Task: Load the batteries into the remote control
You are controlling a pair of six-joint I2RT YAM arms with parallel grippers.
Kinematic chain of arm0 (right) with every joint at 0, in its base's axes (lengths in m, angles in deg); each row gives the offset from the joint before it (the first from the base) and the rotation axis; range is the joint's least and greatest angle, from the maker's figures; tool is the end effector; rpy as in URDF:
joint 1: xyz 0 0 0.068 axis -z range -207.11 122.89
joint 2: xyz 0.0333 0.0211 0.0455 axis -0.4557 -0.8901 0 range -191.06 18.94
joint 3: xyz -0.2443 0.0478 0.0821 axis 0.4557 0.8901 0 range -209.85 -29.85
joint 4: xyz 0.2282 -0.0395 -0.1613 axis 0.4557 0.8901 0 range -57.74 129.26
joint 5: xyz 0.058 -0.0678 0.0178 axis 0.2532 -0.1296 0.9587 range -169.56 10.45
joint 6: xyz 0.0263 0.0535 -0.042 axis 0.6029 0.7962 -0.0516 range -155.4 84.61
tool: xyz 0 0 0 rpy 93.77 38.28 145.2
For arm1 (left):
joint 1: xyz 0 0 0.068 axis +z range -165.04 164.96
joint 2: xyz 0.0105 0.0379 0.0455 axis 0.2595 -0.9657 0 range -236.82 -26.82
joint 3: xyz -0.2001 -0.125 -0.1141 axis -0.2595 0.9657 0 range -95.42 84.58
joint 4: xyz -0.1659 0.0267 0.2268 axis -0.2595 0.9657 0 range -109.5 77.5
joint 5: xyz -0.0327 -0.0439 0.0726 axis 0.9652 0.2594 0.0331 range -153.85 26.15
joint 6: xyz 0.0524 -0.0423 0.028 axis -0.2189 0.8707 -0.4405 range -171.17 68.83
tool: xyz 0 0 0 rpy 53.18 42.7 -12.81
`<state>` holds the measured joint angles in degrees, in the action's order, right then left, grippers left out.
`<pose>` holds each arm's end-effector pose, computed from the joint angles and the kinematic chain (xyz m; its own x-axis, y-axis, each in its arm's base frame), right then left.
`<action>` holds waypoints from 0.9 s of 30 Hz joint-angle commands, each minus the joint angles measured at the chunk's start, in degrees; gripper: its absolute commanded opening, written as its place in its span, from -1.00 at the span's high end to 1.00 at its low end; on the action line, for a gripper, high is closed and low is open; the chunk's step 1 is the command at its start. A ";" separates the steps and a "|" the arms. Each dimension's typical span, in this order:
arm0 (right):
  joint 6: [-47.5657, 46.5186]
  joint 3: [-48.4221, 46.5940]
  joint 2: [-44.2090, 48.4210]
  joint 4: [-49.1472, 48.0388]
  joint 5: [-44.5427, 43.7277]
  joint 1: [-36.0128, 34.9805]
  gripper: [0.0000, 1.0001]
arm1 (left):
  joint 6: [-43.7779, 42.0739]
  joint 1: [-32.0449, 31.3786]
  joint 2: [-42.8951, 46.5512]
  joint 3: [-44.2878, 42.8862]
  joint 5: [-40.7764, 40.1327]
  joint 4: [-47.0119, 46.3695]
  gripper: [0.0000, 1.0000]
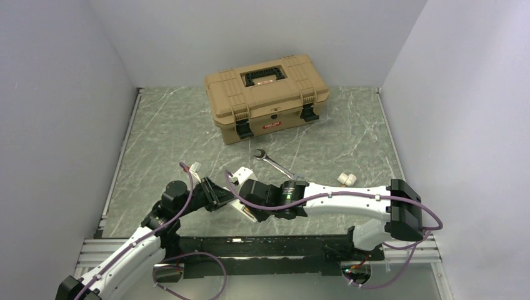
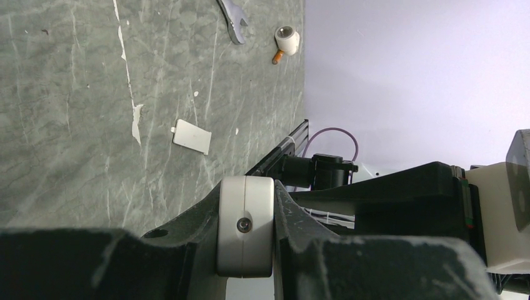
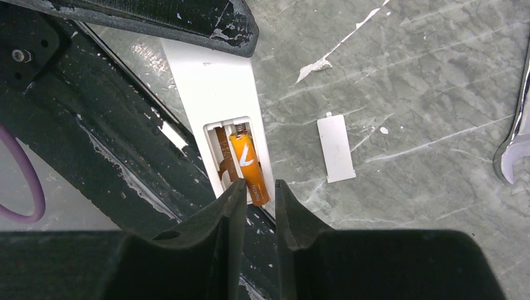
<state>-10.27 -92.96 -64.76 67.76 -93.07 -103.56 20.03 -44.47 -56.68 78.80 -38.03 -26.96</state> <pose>0.0928 0.3249 0.2169 -0.5644 -0.5799 -0.5876 -0.7456 0.6636 0.0612 0.1544 -0.1174 0.1484 -0.8431 -0.5028 -0.1908 0.0238 0.3196 -0.9473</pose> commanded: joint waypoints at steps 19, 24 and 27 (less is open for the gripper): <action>1.04 -1.53 5.11 -3.41 -0.28 0.18 0.26 | 0.28 0.08 0.50 0.46 1.34 -2.87 1.00; 1.59 -0.08 9.09 -6.06 -0.49 0.18 0.14 | -0.13 0.09 1.13 0.85 1.86 -2.94 1.00; 1.95 2.13 11.97 -7.40 -0.59 0.36 0.00 | -0.79 0.08 1.35 0.99 3.12 -3.38 1.00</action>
<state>-9.29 -92.65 -57.18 64.31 -92.75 -103.53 19.98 -44.47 -56.16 79.76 -37.55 -26.96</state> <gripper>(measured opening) 0.464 0.285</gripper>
